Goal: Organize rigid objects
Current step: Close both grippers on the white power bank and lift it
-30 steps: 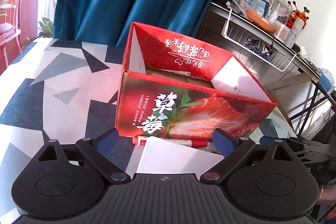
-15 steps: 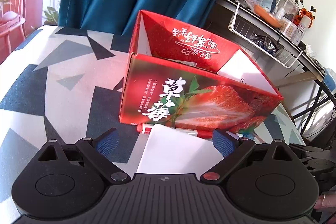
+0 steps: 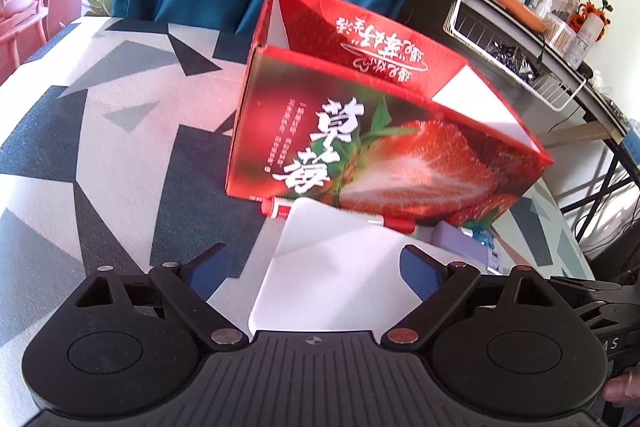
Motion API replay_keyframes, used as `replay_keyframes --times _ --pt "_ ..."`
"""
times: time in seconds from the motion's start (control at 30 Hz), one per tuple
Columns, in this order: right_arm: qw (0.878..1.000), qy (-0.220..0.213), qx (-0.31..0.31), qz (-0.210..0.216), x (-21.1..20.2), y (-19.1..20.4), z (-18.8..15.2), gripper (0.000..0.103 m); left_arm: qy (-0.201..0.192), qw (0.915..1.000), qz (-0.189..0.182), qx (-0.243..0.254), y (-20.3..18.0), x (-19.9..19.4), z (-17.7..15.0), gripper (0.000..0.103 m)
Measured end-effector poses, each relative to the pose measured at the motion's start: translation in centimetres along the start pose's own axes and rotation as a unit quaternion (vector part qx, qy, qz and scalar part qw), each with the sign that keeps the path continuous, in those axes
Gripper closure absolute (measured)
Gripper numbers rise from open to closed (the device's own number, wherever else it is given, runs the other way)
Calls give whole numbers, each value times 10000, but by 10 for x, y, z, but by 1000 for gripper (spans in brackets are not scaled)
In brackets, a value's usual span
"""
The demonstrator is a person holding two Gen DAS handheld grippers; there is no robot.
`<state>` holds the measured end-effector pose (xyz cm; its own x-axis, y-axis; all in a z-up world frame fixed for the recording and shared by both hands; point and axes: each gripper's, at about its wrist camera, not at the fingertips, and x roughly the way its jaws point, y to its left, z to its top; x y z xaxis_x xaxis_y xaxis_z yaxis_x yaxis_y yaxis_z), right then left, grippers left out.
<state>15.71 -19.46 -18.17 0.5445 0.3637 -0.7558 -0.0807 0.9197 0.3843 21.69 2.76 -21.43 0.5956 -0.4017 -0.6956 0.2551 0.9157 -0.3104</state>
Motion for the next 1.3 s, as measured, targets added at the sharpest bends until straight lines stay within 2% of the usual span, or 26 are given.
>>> replay_keyframes --times 0.07,0.23,0.53,0.7,1.0,1.3 --pt "9999 106 -5 30 1 1 -3 4 50 10000 -31 6 0 3 0 14" --pt "9993 326 146 144 10 -3 -8 18 173 9998 -16 -93 4 13 -3 18" --pt "9988 372 97 308 14 -2 -11 24 293 9991 -47 -312 9 24 -5 19" --pt "9989 330 35 335 13 -1 -8 31 360 9988 -162 -286 6 26 -10 25" --pt "9989 218 -360 208 10 6 -8 31 351 9987 -184 -319 3 24 -11 25" --pt "9965 -19 -831 -10 0 15 -5 33 155 9993 -259 -200 -3 12 -10 24"
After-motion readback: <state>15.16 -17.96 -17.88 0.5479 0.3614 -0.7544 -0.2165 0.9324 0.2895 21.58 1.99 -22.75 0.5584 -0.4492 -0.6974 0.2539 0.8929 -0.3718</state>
